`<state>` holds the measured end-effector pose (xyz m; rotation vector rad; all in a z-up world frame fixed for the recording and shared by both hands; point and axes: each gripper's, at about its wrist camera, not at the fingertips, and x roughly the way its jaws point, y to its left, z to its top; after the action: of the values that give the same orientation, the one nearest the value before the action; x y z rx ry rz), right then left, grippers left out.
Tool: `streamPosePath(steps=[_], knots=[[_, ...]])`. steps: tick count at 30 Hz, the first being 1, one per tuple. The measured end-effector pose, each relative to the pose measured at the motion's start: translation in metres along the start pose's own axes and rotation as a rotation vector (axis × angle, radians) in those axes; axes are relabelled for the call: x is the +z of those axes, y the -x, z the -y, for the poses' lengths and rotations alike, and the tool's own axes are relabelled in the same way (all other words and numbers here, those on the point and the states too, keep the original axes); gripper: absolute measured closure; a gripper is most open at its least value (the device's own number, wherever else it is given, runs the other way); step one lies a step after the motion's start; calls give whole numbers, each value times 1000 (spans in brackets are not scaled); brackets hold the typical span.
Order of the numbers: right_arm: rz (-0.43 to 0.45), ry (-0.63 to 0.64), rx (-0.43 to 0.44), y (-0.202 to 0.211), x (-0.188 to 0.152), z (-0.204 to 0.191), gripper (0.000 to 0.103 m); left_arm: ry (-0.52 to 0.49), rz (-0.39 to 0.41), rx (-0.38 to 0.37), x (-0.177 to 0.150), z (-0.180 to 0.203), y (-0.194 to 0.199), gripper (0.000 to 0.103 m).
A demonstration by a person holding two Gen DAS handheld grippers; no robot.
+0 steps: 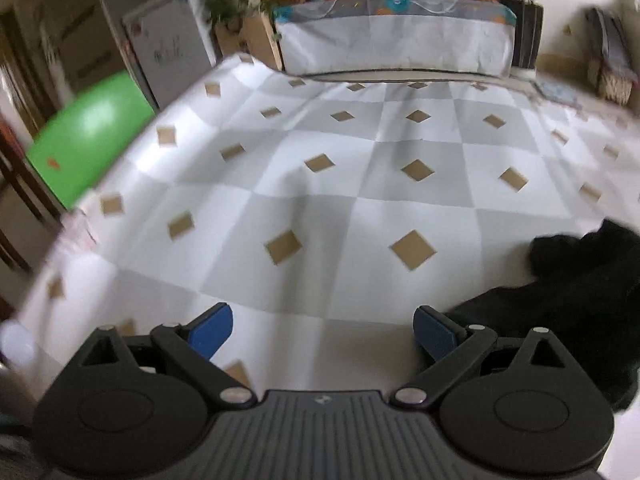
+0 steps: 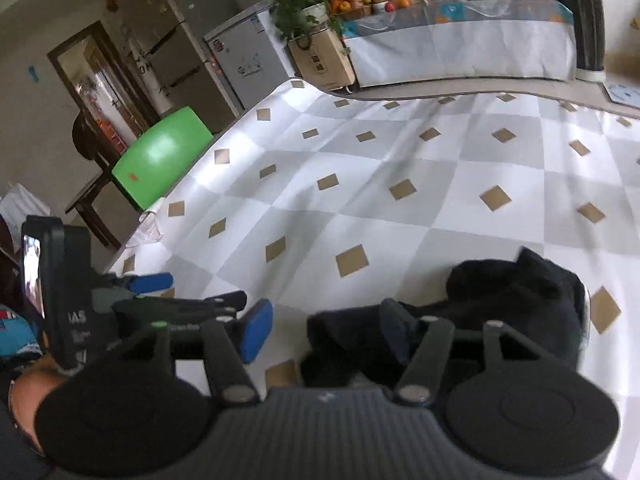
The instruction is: Fold clothes
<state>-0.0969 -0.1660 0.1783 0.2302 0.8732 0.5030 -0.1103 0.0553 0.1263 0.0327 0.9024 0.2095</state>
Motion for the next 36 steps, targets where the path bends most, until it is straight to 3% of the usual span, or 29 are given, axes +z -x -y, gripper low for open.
streamPosePath(steps=[4, 9, 14, 16, 19, 24, 27, 32, 33, 36], knots=[[85, -30, -67, 26, 0, 15, 36, -45, 18, -48, -1, 17, 4, 6], [52, -161, -243, 30, -8, 62, 34, -103, 17, -208, -5, 41, 11, 6], [25, -267, -321, 32, -28, 95, 30, -194, -12, -319, -13, 72, 13, 6], [11, -300, -321, 33, -35, 104, 29, -220, -43, -374, -18, 84, 12, 6], [-21, -371, -333, 30, -45, 118, 29, -283, -45, -386, -25, 101, 15, 6], [-53, -538, -230, 31, -63, 140, 28, -386, -37, -421, -36, 123, 21, 6], [-89, -556, -192, 23, -69, 141, 27, -433, -36, -450, -43, 134, 24, 6], [-128, -580, -131, 1, -73, 137, 26, -493, -58, -423, -53, 151, 22, 6], [-119, -570, -131, -2, -72, 136, 28, -492, -61, -428, -54, 153, 22, 6], [-92, -540, -156, -7, -69, 131, 46, -482, -71, -436, -55, 154, 20, 6]])
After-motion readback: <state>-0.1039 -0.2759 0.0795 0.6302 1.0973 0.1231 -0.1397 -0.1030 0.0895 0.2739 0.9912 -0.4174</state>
